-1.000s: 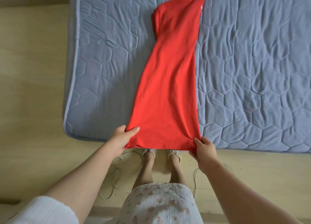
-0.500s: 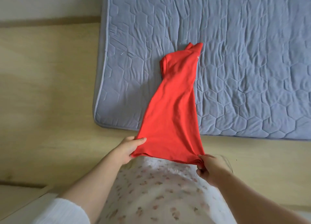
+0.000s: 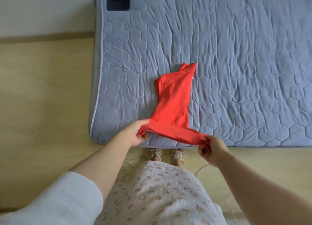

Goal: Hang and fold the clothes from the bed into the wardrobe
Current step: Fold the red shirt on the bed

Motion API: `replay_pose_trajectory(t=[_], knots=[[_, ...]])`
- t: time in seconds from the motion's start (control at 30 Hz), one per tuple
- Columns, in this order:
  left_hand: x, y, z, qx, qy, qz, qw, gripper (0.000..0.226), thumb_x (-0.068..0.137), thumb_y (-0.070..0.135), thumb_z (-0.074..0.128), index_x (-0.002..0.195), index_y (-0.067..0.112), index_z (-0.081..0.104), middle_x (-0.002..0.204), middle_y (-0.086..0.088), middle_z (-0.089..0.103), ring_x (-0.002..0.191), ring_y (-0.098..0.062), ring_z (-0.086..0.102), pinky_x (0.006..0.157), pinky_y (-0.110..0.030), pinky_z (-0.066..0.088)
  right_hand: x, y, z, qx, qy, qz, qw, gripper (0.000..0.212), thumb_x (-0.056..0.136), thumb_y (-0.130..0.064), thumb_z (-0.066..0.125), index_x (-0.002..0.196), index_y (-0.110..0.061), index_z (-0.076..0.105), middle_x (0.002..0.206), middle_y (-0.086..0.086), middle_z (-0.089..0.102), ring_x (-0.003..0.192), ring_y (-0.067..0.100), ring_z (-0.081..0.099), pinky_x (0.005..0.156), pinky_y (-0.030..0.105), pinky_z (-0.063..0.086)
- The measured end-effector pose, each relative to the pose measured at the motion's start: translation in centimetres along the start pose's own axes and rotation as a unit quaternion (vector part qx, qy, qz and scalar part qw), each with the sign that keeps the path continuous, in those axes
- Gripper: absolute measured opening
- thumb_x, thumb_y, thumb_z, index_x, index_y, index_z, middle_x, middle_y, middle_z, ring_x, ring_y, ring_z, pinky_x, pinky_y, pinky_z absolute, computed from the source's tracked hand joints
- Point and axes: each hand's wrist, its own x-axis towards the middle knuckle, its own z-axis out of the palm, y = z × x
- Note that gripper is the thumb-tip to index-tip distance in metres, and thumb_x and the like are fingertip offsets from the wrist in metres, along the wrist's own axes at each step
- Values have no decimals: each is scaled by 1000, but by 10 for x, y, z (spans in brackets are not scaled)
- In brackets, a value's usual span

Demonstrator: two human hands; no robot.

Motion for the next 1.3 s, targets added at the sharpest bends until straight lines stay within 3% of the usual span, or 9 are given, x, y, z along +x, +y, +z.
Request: replay_pose_trajectory(t=[0.23, 0.37, 0.43, 0.67, 0.77, 0.93, 1.07, 1.2, 1.3], knots=[[19, 117, 75, -119, -90, 81, 985, 28, 94, 16, 47, 67, 12, 47, 41, 1, 54, 37, -7, 54, 54, -22, 44, 20, -118, 74, 58, -37, -100, 993, 27, 92, -14, 42, 67, -17, 50, 40, -5, 52, 32, 7, 45, 36, 12, 38], [40, 161, 109, -104, -219, 140, 960, 38, 99, 37, 35, 135, 26, 37, 135, 1, 46, 125, -25, 45, 87, -48, 41, 39, -168, 106, -14, -103, -170, 980, 25, 91, -51, 44, 104, -31, 51, 103, -11, 51, 81, 15, 50, 72, 31, 43], [59, 156, 114, 4, -173, 143, 974, 51, 98, 39, 36, 146, 31, 19, 151, 5, 26, 136, -24, 32, 97, -52, 33, 60, -169, 108, -112, -92, -167, 975, 44, 91, -55, 41, 131, -37, 37, 128, -11, 40, 104, 23, 48, 78, 36, 42], [159, 94, 100, 212, 127, 218, 944, 48, 92, 15, 56, 136, 11, 39, 140, -10, 42, 120, -22, 46, 95, -33, 38, 154, -130, 92, -272, -28, -112, 955, 49, 93, -26, 52, 137, -9, 38, 104, 3, 47, 89, 20, 48, 72, 30, 39], [201, 67, 81, 245, 217, 186, 926, 68, 85, 20, 66, 141, 7, 30, 144, -13, 37, 130, -24, 40, 107, -33, 31, 189, -118, 91, -282, -21, -112, 953, 46, 93, -15, 53, 134, -3, 39, 92, 3, 53, 66, 11, 48, 50, 16, 41], [236, 35, 59, 263, 153, 182, 935, 21, 81, 17, 70, 98, 18, 56, 103, -5, 64, 90, -17, 59, 76, -24, 41, 231, -91, 97, -306, -34, -118, 944, 37, 88, -12, 61, 122, -4, 49, 88, 2, 55, 57, 5, 51, 39, 9, 37], [246, 37, 58, 148, 130, 289, 937, 24, 76, 6, 73, 85, 25, 61, 81, 13, 66, 68, 4, 61, 63, -9, 47, 246, -83, 98, -295, -16, -143, 945, 17, 88, -11, 59, 103, -2, 61, 91, 9, 61, 78, 15, 54, 71, 27, 44], [248, 31, 51, 239, 97, 313, 914, 22, 75, 15, 74, 86, 27, 59, 81, 17, 66, 73, 3, 62, 67, -12, 48, 245, -79, 82, -213, -27, -145, 966, 10, 91, -11, 54, 91, -19, 60, 100, 10, 64, 86, 14, 58, 83, 30, 46], [252, 27, 45, 422, 105, 288, 853, 30, 80, 25, 70, 109, 23, 60, 100, 2, 67, 92, -18, 62, 81, -30, 48, 248, -73, 72, -251, 13, -130, 959, 13, 93, -16, 51, 92, -5, 58, 99, 27, 61, 86, 25, 61, 81, 37, 48]])
